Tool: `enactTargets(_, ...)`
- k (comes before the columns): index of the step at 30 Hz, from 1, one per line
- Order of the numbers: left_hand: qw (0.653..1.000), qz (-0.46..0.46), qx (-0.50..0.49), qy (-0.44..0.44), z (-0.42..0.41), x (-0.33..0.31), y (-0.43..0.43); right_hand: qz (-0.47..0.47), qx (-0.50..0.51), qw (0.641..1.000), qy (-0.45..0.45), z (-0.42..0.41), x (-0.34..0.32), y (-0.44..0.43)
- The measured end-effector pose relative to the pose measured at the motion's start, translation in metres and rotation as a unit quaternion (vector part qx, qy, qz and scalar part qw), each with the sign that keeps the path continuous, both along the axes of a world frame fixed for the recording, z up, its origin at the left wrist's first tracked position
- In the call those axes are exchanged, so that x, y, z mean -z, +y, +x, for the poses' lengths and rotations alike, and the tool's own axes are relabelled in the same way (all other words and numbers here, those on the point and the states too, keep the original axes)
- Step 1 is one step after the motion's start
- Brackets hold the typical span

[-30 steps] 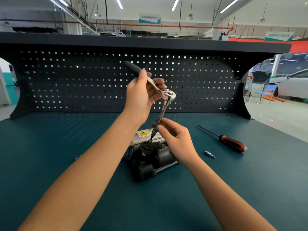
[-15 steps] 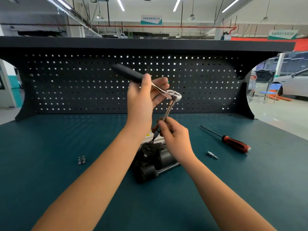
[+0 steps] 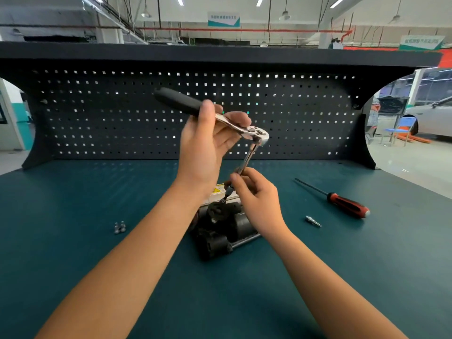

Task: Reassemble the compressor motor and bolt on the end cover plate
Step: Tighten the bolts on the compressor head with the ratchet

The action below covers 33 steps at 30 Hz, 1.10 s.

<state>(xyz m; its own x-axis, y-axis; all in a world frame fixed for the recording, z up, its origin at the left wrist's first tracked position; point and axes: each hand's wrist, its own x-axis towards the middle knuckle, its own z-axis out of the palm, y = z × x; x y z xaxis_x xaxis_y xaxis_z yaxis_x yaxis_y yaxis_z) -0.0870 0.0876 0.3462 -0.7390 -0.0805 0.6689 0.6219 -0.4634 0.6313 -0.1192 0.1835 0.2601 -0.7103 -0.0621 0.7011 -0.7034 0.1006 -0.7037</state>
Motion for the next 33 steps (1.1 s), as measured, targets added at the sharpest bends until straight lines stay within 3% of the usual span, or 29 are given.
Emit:
enactTargets(6,0.98,0.037,0.058,-0.187,-0.031,-0.034,-0.005,0.07,0.001,0.997,-0.024,-0.001,0.007,-0.004)
enactTargets(9,0.97,-0.007,0.088,-0.226,-0.035,-0.041,0.001,0.109,0.02,0.994,-0.008,-0.002,0.014,-0.002)
enactTargets(12,0.976,-0.045,0.079,-0.199,-0.025,-0.034,0.005,0.127,0.057,0.99,0.03,-0.003,0.017,0.004)
enactTargets(15,0.991,-0.027,0.041,-0.121,-0.006,-0.019,-0.004,0.125,0.075,0.988,0.047,-0.002,0.017,0.003)
enactTargets(18,0.995,-0.064,-0.076,-0.016,0.017,0.001,-0.014,0.107,0.079,0.991,0.035,-0.001,0.014,-0.002)
enactTargets(21,0.973,-0.11,-0.185,0.087,0.03,0.017,-0.017,0.086,0.07,0.994,0.01,-0.001,0.013,-0.006)
enactTargets(33,0.994,-0.014,0.004,-0.109,-0.015,-0.022,-0.031,0.082,-0.014,0.996,-0.044,0.0,0.008,0.004)
